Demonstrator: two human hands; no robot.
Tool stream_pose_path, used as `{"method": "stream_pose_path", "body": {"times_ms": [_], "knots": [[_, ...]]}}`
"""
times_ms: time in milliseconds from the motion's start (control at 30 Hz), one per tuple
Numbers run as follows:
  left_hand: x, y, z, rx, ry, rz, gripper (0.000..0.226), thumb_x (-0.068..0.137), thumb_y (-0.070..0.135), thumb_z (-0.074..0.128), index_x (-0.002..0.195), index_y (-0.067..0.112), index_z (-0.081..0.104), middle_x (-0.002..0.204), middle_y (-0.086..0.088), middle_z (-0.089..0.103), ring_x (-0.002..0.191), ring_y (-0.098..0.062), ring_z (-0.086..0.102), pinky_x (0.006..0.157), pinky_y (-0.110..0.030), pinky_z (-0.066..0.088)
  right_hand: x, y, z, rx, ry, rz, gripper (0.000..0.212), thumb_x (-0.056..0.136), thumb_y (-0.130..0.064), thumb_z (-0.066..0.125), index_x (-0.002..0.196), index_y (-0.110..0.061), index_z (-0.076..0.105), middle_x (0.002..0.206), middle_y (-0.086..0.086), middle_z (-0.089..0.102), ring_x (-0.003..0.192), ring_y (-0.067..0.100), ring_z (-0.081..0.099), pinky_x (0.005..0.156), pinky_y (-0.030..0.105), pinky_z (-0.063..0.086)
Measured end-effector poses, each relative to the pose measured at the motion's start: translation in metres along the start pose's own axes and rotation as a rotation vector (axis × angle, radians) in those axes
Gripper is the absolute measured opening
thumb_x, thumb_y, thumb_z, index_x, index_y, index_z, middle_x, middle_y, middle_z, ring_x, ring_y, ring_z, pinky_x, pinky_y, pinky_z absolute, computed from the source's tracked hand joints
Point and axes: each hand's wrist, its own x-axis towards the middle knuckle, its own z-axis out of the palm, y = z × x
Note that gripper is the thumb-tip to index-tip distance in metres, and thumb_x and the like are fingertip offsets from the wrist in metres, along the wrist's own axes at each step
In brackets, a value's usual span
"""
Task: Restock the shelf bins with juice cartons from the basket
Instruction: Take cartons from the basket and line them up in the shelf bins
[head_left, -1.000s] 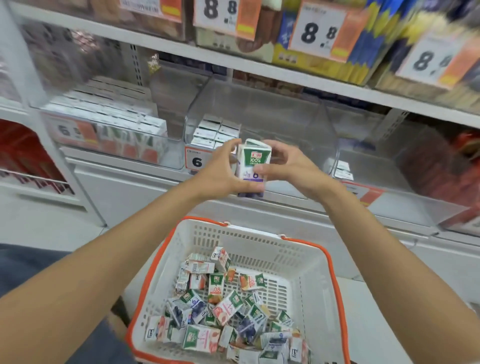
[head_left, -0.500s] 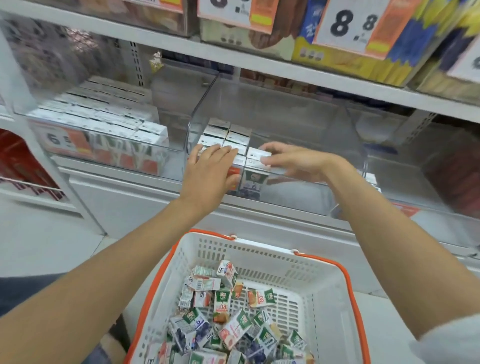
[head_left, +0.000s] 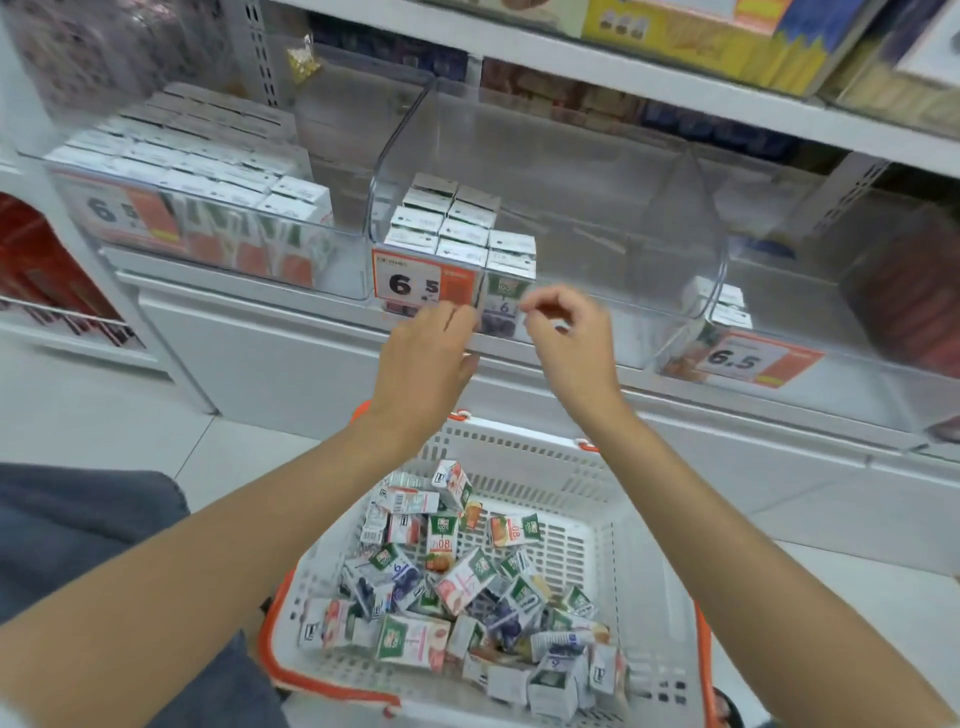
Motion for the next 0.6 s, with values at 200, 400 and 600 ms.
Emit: {"method": "stream_pose_path", "body": {"times_ms": [200, 400, 600], "knots": [[-0.102, -0.029, 0.064, -0.376, -0.592, -0.386, 0.029, 0.085, 0.027, 0.072, 0.109, 0.020, 0.056, 0.102, 0.001, 0.057, 0.081, -0.016, 0.053, 0.080, -0.036, 0.051, -0.132, 0.156, 0.002, -0.341, -0.726, 0.585, 0.031, 0.090, -0.006, 0.061, 0.121, -0.010, 0.062, 0.120, 0.003, 0.061, 0.110, 0.021, 0.059, 0.094, 0.034, 0.049], [-0.155, -0.045, 0.111, -0.429, -0.975, -0.497, 0.032, 0.083, 0.033, 0.073, 0.107, 0.023, 0.055, 0.107, -0.001, 0.060, 0.089, -0.018, 0.059, 0.077, -0.029, 0.047, -0.213, 0.247, -0.012, -0.511, -0.955, 0.961, 0.077, 0.086, -0.031, 0.072, 0.148, -0.009, 0.031, 0.150, 0.010, 0.039, 0.124, 0.026, 0.053, 0.096, 0.033, 0.048], [-0.157, -0.001, 0.145, -0.601, -1.116, -0.570, 0.074, 0.081, 0.036, 0.076, 0.144, 0.024, 0.037, 0.148, -0.001, 0.040, 0.126, -0.019, 0.047, 0.102, -0.034, 0.042, -0.177, 0.228, -0.030, -0.318, -0.822, 0.753, 0.042, 0.083, -0.024, 0.076, 0.122, -0.018, 0.061, 0.118, 0.004, 0.065, 0.100, 0.019, 0.062, 0.086, 0.033, 0.049]]}}
